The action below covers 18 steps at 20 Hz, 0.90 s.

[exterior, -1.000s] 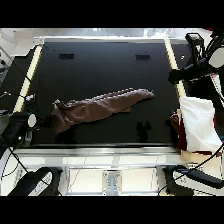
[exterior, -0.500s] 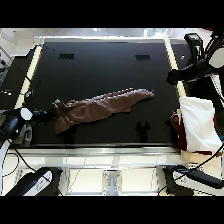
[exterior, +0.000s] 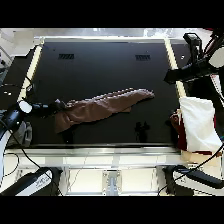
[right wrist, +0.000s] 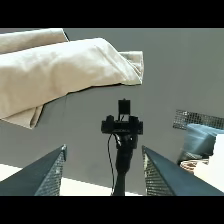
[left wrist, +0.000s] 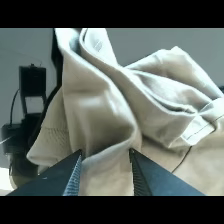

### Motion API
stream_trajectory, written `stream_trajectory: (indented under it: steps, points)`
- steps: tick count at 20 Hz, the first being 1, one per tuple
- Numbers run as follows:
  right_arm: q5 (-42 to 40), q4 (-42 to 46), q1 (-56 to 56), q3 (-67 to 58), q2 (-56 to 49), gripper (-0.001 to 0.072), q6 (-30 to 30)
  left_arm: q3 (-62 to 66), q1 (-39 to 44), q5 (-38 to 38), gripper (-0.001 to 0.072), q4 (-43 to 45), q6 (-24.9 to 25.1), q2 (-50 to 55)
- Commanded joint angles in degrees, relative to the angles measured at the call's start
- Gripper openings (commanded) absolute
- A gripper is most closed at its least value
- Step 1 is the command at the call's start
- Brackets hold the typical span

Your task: Fold the shirts.

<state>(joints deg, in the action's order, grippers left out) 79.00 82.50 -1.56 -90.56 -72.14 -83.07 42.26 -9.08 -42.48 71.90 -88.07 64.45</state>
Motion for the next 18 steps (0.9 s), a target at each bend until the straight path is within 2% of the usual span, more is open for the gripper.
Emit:
stream_trajectory:
  steps: [1,4,7,10,11,13,15,18]
  points:
    - [-0.48,-0.46,0.02,0.02,-0.04,0.0536,-0.44,1.11,-0.07,-1.97,0.0362,1.6,0.7,1.22]
    - [-0.37,-0.72,0.02,0.02,-0.04,0.0536,-0.44,1.11,-0.09,-4.42,0.0364,7.65,0.63,1.57]
    - [-0.39,-1.27,0.02,0.02,-0.04,0.0536,-0.44,1.11,-0.09,-5.97,0.0364,8.74,0.7,1.6]
    - [-0.5,-1.55,0.02,0.02,-0.04,0.0536,-0.44,1.11,0.0,-4.76,0.0362,6.91,0.85,2.01]
    - [-0.61,-1.73,0.02,0.02,-0.04,0.0536,-0.46,1.11,0.0,-5.14,0.0345,3.52,2.99,2.86]
    - [-0.61,-2.25,0.02,0.04,-0.07,0.0526,-1.46,1.11,0.13,-5.86,0.0018,-2.16,6.47,4.61]
    - [-0.85,-3.34,0.0,0.81,-0.7,0.0508,-1.51,1.22,0.15,-5.9,0.0014,-2.56,6.47,4.76]
    - [-10.91,-4.52,-1.27,9.05,-3.56,0.0491,-1.95,2.19,-0.09,-6.86,0.0014,-2.54,6.47,3.32]
